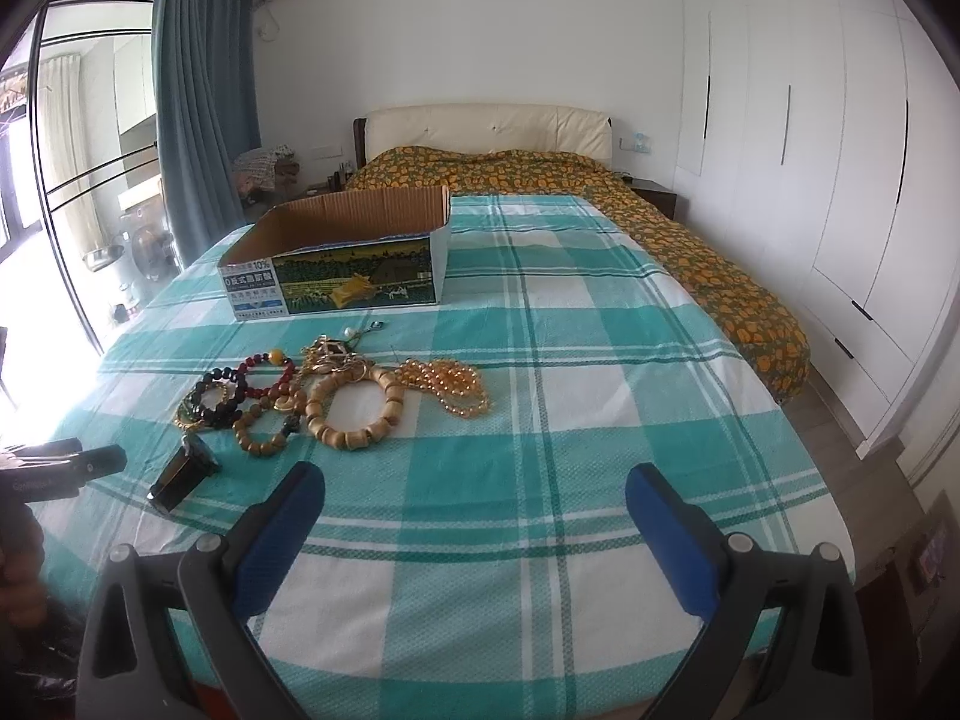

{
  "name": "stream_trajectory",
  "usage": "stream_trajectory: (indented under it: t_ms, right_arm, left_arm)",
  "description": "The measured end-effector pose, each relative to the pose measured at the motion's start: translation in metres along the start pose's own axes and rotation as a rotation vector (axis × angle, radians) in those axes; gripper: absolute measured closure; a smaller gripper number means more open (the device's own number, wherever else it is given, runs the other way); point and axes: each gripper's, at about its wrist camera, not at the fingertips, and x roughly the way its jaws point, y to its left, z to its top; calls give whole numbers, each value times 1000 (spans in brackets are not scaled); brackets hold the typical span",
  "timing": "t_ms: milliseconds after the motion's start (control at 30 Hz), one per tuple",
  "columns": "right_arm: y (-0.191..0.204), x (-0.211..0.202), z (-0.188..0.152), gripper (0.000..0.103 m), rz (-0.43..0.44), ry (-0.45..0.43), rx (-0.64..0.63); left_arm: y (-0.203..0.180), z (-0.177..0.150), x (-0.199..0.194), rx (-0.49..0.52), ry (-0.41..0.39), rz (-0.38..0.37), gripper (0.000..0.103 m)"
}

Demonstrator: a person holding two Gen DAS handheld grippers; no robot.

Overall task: Organize jewelry
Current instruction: 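Grasp the black watch with the left tool while the right tool grasps the gold bead necklace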

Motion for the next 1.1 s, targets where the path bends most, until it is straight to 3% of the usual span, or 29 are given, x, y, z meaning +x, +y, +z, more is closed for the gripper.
stream_trajectory:
  t_ms: [200, 433, 733, 800, 1100]
  right_arm:
    - [-8, 35, 4, 1, 43, 26, -44]
    - [-20, 91, 3, 1, 129, 169, -97]
    - [-18, 133, -2, 1, 158, 246, -220]
    - [-15, 144, -3, 1, 153, 280, -245]
    - [-15, 151, -3, 0, 195, 263, -259]
  left_arm:
    - [2, 0, 16, 6, 22, 16, 0]
    - [-4, 2, 35, 45, 50, 26, 0]
    - [-13, 4, 66, 129, 106, 83, 0]
    - [-15, 5, 67, 152, 88, 85, 0]
    - [-13, 8, 69, 167, 73, 61, 0]
